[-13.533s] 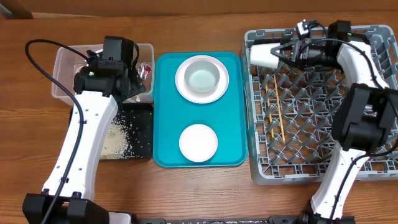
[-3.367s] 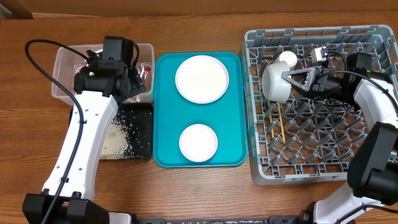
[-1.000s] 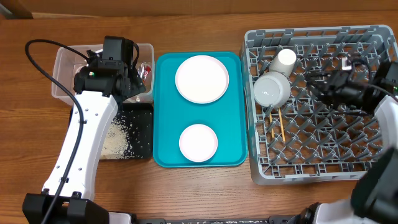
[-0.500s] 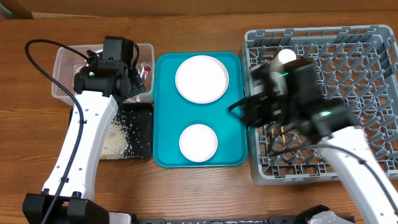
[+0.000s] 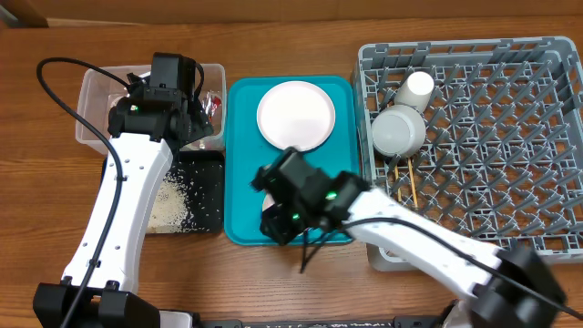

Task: Sort waste into correct bins and load items into the dishwasher
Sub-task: 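Release the bowl and move the right gripper to the small white dish, then grasp the small white dish rim with the right gripper and lift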

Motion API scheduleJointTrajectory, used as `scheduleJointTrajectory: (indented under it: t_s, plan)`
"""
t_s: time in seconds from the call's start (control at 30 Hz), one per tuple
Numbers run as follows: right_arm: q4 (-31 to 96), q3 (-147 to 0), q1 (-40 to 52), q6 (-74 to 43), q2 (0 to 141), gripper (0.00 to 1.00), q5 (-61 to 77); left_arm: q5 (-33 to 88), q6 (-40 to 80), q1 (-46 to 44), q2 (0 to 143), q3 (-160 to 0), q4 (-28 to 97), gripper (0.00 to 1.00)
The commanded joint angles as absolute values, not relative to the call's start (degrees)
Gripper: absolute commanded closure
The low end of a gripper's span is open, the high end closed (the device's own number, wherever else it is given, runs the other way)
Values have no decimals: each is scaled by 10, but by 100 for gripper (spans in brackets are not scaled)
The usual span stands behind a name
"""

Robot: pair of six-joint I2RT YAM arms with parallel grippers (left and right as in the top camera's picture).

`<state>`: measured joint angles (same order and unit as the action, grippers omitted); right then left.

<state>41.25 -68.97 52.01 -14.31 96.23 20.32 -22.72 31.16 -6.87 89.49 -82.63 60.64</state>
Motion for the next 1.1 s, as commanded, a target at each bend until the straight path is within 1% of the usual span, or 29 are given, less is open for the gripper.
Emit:
scheduleJointTrajectory:
  t_s: [0.0,0.2,0.5,0.63,0.73,0.83,0.9,0.93,1.07]
  plan:
    - [389,-687,535,-192,1001,77,188,-229,304,-70,893,-833,606,0]
    - [378,-687,538,-200,1041,77,114,-229,304,-70,893,-833,606,0]
    - [381,-687,538,-200,1041,77,109,-229,304,-72,893,-833,606,0]
    - [381,-687,536,-200,1041,76,63,-229,304,-72,893,-833,606,0]
    - [379,-687,533,-200,1041,75,65,-229,304,-72,893,-833,606,0]
    - [372,-689,532,-199,1040,68,76,-229,304,-72,893,-833,606,0]
    - [373,-696,532,-199,1040,66,78,-229,304,-72,893,-833,606,0]
    - [377,-703,531,-200,1040,63,77,-229,304,-72,893,-833,606,0]
    - [402,-739,516,-200,1040,60,73,-229,304,-72,893,-833,606,0]
